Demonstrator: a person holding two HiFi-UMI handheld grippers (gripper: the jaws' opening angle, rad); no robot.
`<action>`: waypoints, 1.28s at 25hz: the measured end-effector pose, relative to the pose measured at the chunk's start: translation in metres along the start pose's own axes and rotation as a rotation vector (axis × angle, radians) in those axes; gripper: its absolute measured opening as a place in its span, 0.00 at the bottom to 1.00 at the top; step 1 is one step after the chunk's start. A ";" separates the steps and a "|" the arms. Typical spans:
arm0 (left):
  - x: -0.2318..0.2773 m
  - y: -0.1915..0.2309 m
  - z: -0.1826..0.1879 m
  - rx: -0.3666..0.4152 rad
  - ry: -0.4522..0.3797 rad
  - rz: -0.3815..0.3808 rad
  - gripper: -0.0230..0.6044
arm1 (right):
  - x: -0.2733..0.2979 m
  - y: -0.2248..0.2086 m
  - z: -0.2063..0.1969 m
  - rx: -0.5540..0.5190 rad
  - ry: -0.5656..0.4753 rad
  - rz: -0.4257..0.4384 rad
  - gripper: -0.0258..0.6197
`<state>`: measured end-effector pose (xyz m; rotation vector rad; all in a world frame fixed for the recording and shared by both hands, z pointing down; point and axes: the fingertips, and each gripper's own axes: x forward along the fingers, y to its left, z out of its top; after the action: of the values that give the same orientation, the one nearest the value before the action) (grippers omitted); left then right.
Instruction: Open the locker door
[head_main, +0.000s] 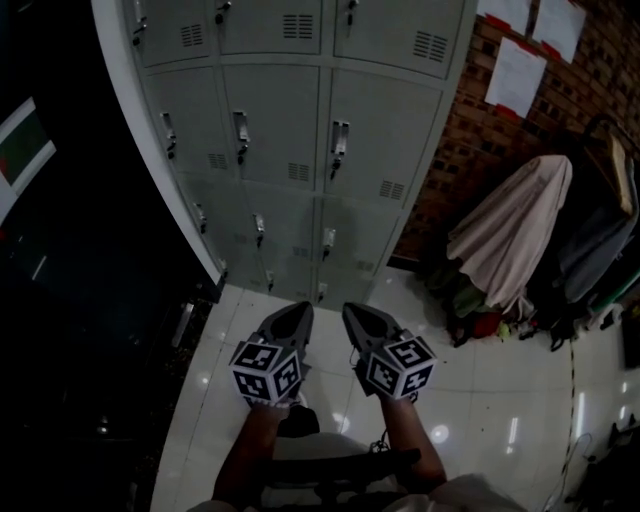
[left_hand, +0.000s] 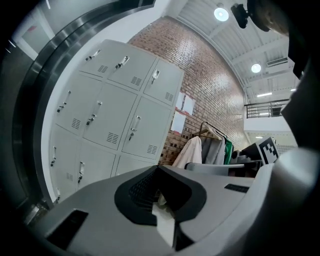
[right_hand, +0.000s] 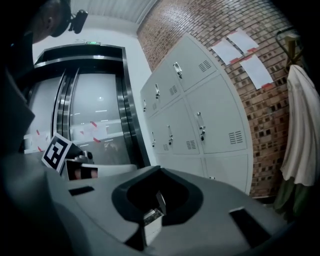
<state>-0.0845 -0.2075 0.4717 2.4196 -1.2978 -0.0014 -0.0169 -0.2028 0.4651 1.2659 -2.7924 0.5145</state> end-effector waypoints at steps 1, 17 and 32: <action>0.005 0.008 0.004 -0.003 0.002 -0.006 0.02 | 0.009 -0.002 0.003 -0.009 0.003 -0.003 0.05; 0.069 0.090 0.055 0.030 0.046 -0.105 0.02 | 0.126 -0.034 0.052 -0.041 -0.019 -0.086 0.05; 0.145 0.135 0.088 0.060 0.054 -0.102 0.02 | 0.196 -0.115 0.101 -0.045 -0.102 -0.183 0.14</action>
<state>-0.1262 -0.4201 0.4625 2.5160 -1.1655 0.0750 -0.0524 -0.4467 0.4345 1.5603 -2.7114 0.3844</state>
